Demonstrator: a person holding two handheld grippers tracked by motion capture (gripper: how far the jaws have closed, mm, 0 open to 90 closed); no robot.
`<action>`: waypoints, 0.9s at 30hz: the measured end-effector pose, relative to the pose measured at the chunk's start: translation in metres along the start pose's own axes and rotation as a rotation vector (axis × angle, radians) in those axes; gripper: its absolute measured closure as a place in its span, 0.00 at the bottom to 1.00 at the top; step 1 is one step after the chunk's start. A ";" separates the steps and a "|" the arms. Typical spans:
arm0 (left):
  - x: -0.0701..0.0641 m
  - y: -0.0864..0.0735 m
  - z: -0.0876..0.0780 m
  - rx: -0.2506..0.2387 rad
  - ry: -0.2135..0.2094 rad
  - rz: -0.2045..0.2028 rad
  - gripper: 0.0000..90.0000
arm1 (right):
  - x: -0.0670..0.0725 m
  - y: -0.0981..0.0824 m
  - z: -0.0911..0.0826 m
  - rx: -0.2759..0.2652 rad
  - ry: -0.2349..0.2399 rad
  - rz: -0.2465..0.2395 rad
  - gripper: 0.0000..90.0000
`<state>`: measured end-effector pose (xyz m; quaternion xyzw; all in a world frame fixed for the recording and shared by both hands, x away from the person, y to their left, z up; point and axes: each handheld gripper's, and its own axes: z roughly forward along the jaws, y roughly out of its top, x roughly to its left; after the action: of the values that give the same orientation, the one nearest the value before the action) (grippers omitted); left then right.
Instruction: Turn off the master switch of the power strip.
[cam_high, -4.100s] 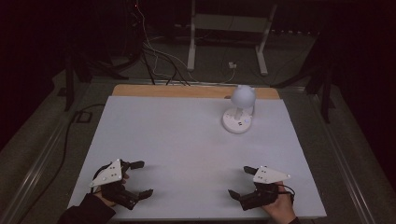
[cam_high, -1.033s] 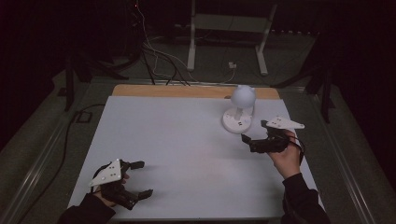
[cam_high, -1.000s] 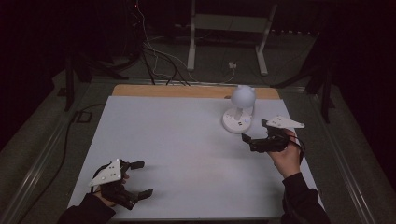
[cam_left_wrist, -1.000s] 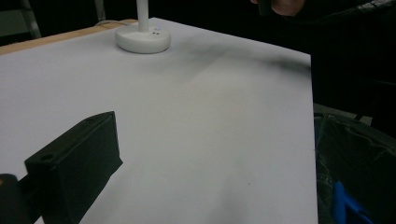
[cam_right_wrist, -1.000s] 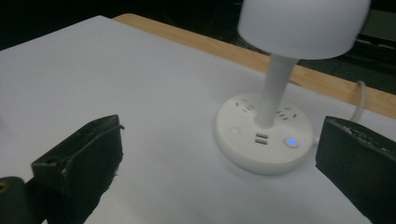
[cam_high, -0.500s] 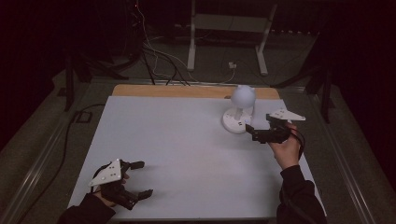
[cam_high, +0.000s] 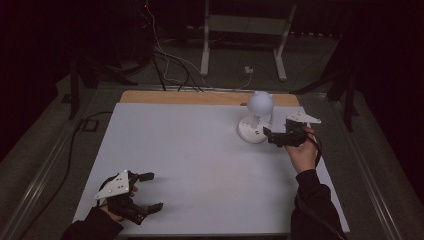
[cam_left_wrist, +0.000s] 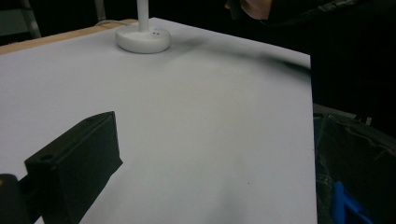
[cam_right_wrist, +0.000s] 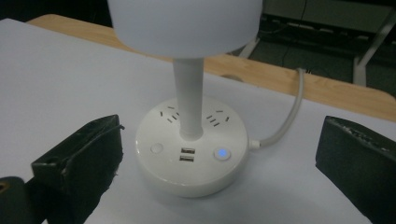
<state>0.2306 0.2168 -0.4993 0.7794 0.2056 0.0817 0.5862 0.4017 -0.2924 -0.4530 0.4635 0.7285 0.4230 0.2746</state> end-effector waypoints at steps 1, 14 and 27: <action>0.000 0.000 0.000 0.001 -0.001 0.000 0.00 | 0.000 0.000 0.002 0.002 -0.001 0.001 0.01; 0.000 0.000 0.000 0.000 0.004 0.001 0.00 | -0.009 0.000 0.017 0.008 -0.020 0.042 0.09; 0.001 0.000 -0.001 0.002 0.010 -0.009 0.00 | -0.006 -0.003 0.026 -0.010 -0.084 0.074 0.12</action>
<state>0.2312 0.2177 -0.4991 0.7787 0.2120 0.0829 0.5847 0.4235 -0.2886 -0.4688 0.5061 0.6965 0.4170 0.2913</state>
